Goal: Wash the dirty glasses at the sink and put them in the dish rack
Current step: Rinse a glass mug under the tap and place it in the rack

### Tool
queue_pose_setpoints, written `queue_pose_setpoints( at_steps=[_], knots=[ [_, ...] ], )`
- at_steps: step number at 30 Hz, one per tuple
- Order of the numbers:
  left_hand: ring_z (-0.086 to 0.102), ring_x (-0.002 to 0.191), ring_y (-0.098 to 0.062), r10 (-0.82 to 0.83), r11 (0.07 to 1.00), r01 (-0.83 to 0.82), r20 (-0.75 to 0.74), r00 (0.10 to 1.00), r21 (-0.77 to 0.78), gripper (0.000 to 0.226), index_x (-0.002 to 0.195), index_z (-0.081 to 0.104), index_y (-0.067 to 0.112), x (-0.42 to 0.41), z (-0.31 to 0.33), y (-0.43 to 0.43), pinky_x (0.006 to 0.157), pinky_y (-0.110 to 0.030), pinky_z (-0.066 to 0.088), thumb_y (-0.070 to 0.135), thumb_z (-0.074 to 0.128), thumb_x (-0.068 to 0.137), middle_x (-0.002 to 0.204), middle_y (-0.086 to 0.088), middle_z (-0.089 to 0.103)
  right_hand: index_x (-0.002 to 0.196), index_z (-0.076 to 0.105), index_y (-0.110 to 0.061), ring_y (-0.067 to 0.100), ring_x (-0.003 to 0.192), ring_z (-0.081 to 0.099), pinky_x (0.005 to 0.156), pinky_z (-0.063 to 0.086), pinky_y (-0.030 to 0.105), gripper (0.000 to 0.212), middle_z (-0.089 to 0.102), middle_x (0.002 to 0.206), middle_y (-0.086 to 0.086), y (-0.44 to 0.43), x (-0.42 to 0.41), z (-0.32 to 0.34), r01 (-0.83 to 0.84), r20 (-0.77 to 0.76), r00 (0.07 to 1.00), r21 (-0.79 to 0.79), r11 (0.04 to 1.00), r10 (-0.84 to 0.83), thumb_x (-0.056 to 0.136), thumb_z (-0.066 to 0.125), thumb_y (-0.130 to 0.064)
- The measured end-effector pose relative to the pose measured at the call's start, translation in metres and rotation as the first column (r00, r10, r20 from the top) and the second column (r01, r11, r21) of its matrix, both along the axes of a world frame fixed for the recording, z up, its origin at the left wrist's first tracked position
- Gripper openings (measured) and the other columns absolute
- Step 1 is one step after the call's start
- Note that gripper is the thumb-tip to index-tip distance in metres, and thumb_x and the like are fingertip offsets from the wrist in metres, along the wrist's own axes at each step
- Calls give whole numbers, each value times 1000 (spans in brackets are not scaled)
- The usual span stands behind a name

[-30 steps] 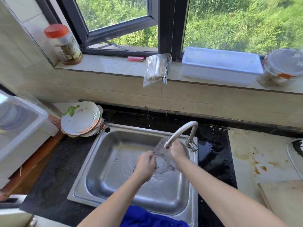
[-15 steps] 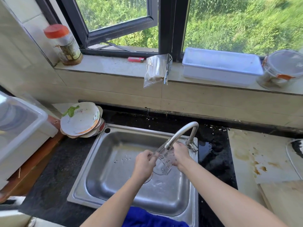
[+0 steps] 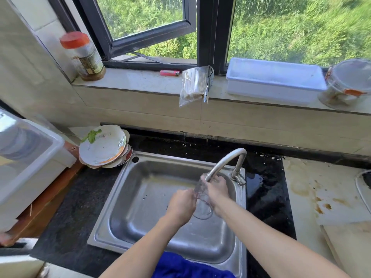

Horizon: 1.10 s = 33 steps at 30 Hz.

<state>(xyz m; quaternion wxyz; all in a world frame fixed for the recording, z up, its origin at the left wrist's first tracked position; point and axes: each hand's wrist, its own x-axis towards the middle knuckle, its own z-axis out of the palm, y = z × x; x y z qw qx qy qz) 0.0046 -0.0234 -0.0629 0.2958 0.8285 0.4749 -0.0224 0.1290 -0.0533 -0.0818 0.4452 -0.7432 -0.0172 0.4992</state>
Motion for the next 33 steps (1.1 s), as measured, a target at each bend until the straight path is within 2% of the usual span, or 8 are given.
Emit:
queue_pose_setpoints(
  at_steps=[7, 10, 13, 17, 20, 22, 27, 33],
  knots=[
    [59, 86, -38, -7, 988, 11, -27, 1000, 153, 25, 97, 55, 10, -1, 2, -7, 65, -38, 36, 31, 41, 99, 89, -16, 67, 94, 73, -22, 31, 85, 71, 81, 57, 53, 53, 71, 104, 9, 9, 22, -33, 74, -263, 963, 51, 996, -58, 46, 78, -45],
    [62, 76, -26, 403, 908, -383, 95, 910, -171, 34, 92, 49, 18, -3, 0, -8, 58, -35, 40, 51, 56, 88, 77, -5, 65, 76, 75, -19, 31, 85, 68, 87, 55, 51, 21, 69, 90, 10, 6, 16, -10, 130, -289, 953, 121, 984, -91, 72, 68, -38],
    [57, 42, -21, 605, 645, -392, 123, 787, -656, 30, 92, 51, 6, 0, 0, -13, 40, -23, 34, 36, 50, 95, 58, -7, 59, 85, 67, -16, 38, 94, 70, 85, 56, 53, 21, 70, 103, 19, 7, 11, -10, 200, -425, 898, 160, 967, -115, 90, 59, -34],
    [56, 50, -26, 217, 954, -175, 162, 963, -242, 39, 60, 47, 18, -3, 2, -5, 50, -29, 39, 18, 43, 98, 54, -9, 59, 105, 71, -19, 31, 99, 70, 75, 58, 38, 36, 71, 115, 10, 3, 24, -13, 30, -426, 904, 155, 987, 39, 84, 66, -47],
    [50, 56, -27, 226, 955, -171, 222, 949, -240, 26, 66, 49, 14, -13, -6, 3, 53, -32, 42, -1, 48, 87, 69, -20, 62, 117, 68, -27, 26, 82, 66, 70, 58, 37, 35, 70, 111, 11, -8, 31, -1, -164, -339, 915, 180, 970, 217, 84, 71, -41],
    [49, 49, -22, 481, 813, -316, 258, 838, -490, 19, 85, 59, 4, -14, -13, -1, 45, -25, 42, -9, 46, 88, 69, -19, 58, 127, 61, -16, 23, 74, 65, 58, 56, 32, 47, 70, 106, 11, -13, 29, 2, -106, -244, 957, 213, 971, 158, 84, 75, -28],
    [63, 69, -33, 948, -46, -258, -123, 294, -965, 20, 89, 51, -4, -9, -35, -11, 59, -40, 56, 13, 43, 97, 80, -23, 60, 140, 43, -10, 12, 103, 61, 74, 47, 20, 87, 59, 123, -2, -23, 14, 4, -144, 148, 983, 278, 950, 106, 66, 89, -16],
    [26, 22, -12, 992, -93, -356, -116, 43, -930, 30, 66, 40, 14, 7, -56, 4, 31, -13, 30, 12, 41, 95, 37, 0, 31, 134, 43, -26, -3, 116, 51, 106, 41, 29, 73, 54, 126, -16, -45, -4, 11, -370, 267, 920, 347, 862, 287, 74, 84, -26]
  ],
)
